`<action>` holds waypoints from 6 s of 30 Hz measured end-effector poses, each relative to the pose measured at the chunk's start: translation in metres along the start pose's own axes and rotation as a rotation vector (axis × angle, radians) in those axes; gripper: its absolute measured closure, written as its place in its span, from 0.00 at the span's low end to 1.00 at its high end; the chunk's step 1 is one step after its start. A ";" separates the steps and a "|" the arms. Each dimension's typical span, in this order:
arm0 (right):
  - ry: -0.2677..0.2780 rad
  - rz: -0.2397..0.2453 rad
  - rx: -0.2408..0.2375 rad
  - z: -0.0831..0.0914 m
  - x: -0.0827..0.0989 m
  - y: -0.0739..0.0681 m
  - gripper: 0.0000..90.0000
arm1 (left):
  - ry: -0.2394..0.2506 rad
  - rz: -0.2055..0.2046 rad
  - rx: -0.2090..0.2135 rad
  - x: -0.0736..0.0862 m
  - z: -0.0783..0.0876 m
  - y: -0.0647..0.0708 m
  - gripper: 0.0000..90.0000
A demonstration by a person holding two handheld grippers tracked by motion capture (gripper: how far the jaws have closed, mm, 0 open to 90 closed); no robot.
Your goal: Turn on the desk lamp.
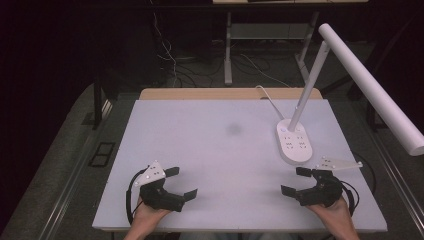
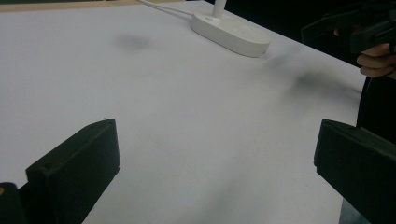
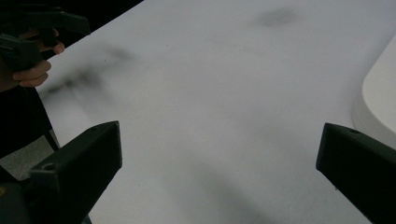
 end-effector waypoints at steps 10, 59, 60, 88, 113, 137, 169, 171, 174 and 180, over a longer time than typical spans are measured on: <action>-0.020 -0.005 -0.009 0.000 0.001 0.001 0.00 | -0.008 -0.003 0.004 0.000 -0.001 0.000 0.00; -0.097 0.035 -0.003 0.011 -0.035 0.014 0.00 | -0.018 0.005 -0.005 0.002 0.000 -0.002 0.00; -0.101 0.042 -0.001 0.012 -0.037 0.015 0.00 | -0.018 0.005 -0.004 0.002 0.000 -0.002 0.00; -0.128 0.035 0.073 0.011 -0.073 0.060 0.00 | -0.015 0.012 -0.024 0.003 0.001 -0.003 0.00; -0.119 -0.008 0.108 0.003 -0.093 0.098 0.00 | -0.025 0.006 -0.026 0.003 0.001 -0.004 0.00; -0.155 -0.048 0.162 -0.010 -0.111 0.138 0.12 | -0.024 0.005 -0.024 0.003 0.001 -0.003 0.00; -0.164 -0.090 0.161 -0.038 -0.101 0.182 0.95 | -0.040 -0.001 -0.029 0.004 0.000 -0.003 0.00; -0.165 -0.089 0.159 -0.042 -0.100 0.184 1.00 | -0.038 -0.001 -0.030 0.004 0.000 -0.004 0.00; -0.172 -0.103 0.161 -0.047 -0.099 0.187 1.00 | -0.038 0.003 -0.033 0.004 0.000 -0.005 0.00; -0.180 -0.132 0.177 -0.055 -0.093 0.195 1.00 | -0.041 0.001 -0.032 0.004 -0.001 -0.005 0.00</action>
Point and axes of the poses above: each handheld gripper's, and its own axes: z roughly backward along the jaws, x roughly out of its underside, y roughly to its right, the point moved 3 cm from there along -z, roughly forward along the jaws, and after that the axes turned 5 degrees about x, right-handed, at the moved point
